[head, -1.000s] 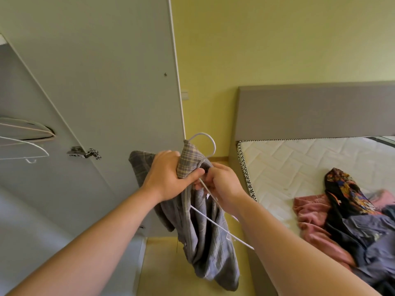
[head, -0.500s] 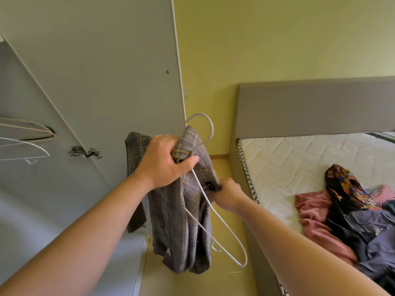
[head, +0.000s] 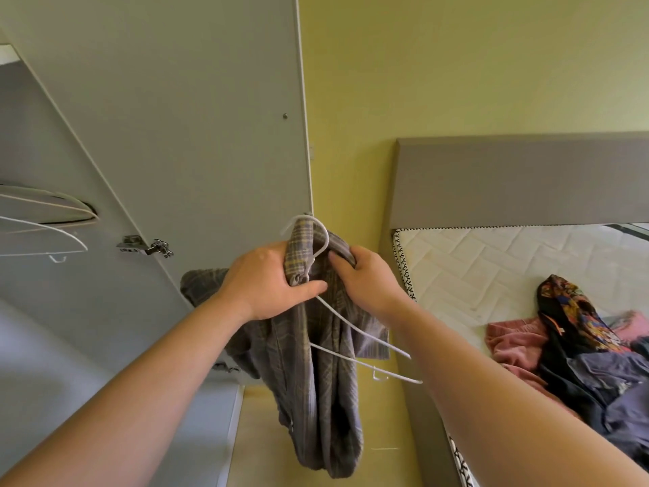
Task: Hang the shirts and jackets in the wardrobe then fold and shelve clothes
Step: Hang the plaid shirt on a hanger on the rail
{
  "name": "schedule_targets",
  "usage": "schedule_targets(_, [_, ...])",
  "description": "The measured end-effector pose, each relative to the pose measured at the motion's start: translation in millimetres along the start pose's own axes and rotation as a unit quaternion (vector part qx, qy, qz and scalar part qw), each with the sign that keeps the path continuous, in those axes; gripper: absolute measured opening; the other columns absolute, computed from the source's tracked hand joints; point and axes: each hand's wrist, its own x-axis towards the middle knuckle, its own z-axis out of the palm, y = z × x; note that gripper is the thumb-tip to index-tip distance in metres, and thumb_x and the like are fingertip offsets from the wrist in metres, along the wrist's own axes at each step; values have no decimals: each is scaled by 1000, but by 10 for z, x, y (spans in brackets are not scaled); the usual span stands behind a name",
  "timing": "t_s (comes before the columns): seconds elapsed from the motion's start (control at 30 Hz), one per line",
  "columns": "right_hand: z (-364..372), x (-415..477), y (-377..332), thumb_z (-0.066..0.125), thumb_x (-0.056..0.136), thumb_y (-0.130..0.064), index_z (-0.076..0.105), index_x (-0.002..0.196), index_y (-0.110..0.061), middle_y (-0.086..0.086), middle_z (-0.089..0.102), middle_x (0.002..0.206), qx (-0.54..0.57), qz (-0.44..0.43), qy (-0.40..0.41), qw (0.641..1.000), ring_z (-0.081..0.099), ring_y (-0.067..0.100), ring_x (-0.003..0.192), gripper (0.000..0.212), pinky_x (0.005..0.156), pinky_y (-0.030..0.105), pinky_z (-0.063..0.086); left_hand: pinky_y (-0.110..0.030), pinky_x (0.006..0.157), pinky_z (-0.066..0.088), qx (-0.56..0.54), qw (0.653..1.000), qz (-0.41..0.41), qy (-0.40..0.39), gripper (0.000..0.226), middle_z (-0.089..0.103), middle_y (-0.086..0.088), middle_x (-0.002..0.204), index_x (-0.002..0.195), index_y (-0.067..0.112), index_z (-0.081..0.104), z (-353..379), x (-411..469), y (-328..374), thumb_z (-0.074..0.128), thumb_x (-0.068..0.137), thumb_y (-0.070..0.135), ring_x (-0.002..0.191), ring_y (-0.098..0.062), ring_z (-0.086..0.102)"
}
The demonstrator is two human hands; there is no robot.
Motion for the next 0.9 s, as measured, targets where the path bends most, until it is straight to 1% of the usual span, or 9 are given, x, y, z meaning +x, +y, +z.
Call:
schedule_targets(0.13, [-17, -27, -128, 55, 97, -50, 68, 90, -27, -15, 72, 78, 69, -20, -63, 995, 64, -2, 69, 27, 63, 18, 50, -33, 80, 52, -27, 994, -95, -36, 109, 68, 11, 114, 138, 39, 35, 71, 27, 39, 60, 47, 92, 102, -19, 65])
schedule_targets(0.2, [-33, -45, -172, 55, 97, -51, 70, 91, -30, -13, 74, 84, 100, -26, -99, 990, 68, 1, 75, 27, 65, 19, 52, -39, 97, 52, -141, 981, -103, -81, 117, 66, 12, 125, 146, 37, 34, 81, 41, 77, 74, 45, 80, 114, -13, 63])
schedule_targets(0.3, [-63, -73, -183, 55, 97, -52, 70, 83, -37, -15, 74, 81, 96, -31, -127, 987, 67, -1, 72, 25, 63, 16, 50, -41, 105, 49, -294, 938, -72, -171, 83, 72, 12, 116, 126, 32, 62, 113, 44, 94, 88, 50, 52, 112, -7, 66])
schedule_targets(0.4, [-111, -74, -137, 54, 96, -53, 64, 67, -40, -19, 64, 60, 52, -37, -106, 992, 56, -4, 53, 34, 52, 12, 42, -42, 100, 53, -306, 922, -62, -227, 57, 77, 7, 102, 104, 27, 75, 114, 49, 84, 89, 51, 43, 100, -11, 72])
schedule_targets(0.5, [-177, -46, -68, 54, 94, -58, 57, 61, -28, -14, 51, 48, -22, -44, -81, 996, 44, 2, 44, 45, 47, 19, 36, -48, 98, 53, -281, 929, -77, -227, 54, 78, 1, 95, 97, 20, 77, 85, 63, 28, 87, 50, 47, 96, -19, 73])
schedule_targets(0.57, [-232, -53, -33, 57, 89, -64, 60, 68, -22, -11, 52, 53, -18, -30, -98, 995, 47, 7, 49, 47, 53, 26, 41, -49, 98, 52, -265, 934, -85, -224, 57, 78, 0, 96, 99, 20, 76, 44, 65, -13, 86, 51, 50, 96, -21, 73])
schedule_targets(0.63, [-274, -77, -26, 65, 83, -64, 68, 80, -31, -11, 66, 65, 4, -18, -146, 989, 60, 5, 60, 34, 61, 25, 50, -48, 98, 52, -268, 931, -86, -234, 55, 78, 2, 97, 102, 24, 75, -1, 53, -36, 86, 55, 49, 97, -19, 73])
schedule_targets(0.77, [-227, -83, -20, 76, 84, -41, 64, 107, -23, -3, 74, 96, 39, -3, -164, 986, 70, 16, 93, 31, 90, 42, 55, -44, 98, 53, -296, 914, -91, -264, 43, 77, 2, 102, 102, 30, 74, 2, 17, 10, 87, 62, 36, 100, -17, 72])
schedule_targets(0.9, [-194, -91, -59, 69, 90, -39, 57, 107, -19, 6, 71, 101, 93, 29, -141, 985, 68, 25, 98, 28, 93, 51, 53, -45, 94, 56, -315, 903, -104, -274, 40, 76, -5, 101, 105, 18, 71, 93, -23, 76, 83, 67, 19, 97, -22, 73])
